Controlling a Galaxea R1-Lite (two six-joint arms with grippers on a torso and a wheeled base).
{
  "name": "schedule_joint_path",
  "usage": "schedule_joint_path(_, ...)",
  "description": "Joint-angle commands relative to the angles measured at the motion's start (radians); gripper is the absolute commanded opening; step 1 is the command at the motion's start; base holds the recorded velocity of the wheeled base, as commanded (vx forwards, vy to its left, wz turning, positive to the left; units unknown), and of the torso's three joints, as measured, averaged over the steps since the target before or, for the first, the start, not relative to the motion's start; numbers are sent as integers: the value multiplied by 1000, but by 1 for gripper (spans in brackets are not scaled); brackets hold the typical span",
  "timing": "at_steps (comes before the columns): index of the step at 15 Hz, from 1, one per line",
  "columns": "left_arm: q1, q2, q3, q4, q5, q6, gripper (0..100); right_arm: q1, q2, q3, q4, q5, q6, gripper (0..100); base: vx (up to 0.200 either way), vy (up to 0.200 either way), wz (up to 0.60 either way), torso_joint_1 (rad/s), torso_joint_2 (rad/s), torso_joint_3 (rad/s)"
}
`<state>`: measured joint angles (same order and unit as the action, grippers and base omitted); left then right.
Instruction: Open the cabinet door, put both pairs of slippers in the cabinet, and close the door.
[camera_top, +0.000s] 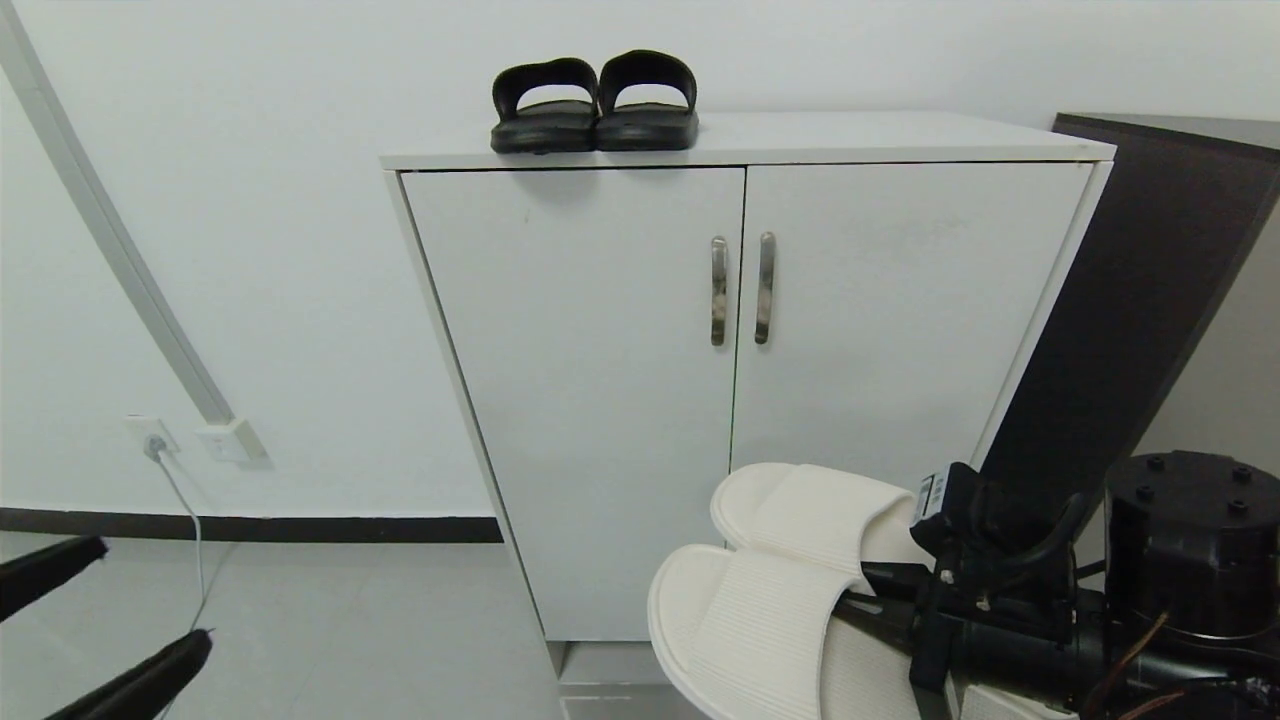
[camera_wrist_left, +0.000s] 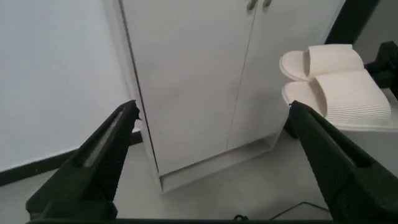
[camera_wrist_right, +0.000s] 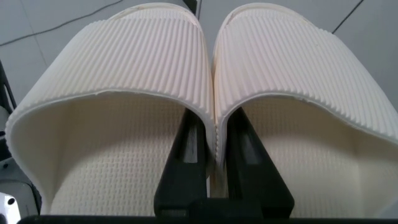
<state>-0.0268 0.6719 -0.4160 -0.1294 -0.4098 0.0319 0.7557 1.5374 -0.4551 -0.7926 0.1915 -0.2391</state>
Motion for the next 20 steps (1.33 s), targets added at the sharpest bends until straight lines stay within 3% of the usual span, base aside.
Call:
schedule_joint_path(1,-93,233,-103,-64,-11,28,100,1,3,1,-1,0,0,0,0,0,0,0,0,0)
schedule_joint_path(5,-237,388,-239,-102,-9,25,100,1,3,1,-1,-1,0,0,0,0,0,0,0,0)
schedule_joint_path(9,-347,554,-380,-151,-9,23,100,-4,7,1,-1,-3,0,0,0,0,0,0,0,0)
schedule_joint_path(13,-479,732,-451,-325,5,-41,100,-4,21,1,-1,-3,0,0,0,0,0,0,0,0)
schedule_joint_path(17,-556,922,-633,-332,-7,-50,100,-4,21,4,-1,-3,0,0,0,0,0,0,0,0)
schedule_joint_path(20,-601,1025,-773,-332,-55,-116,100,-4,21,4,-1,-3,0,0,0,0,0,0,0,0)
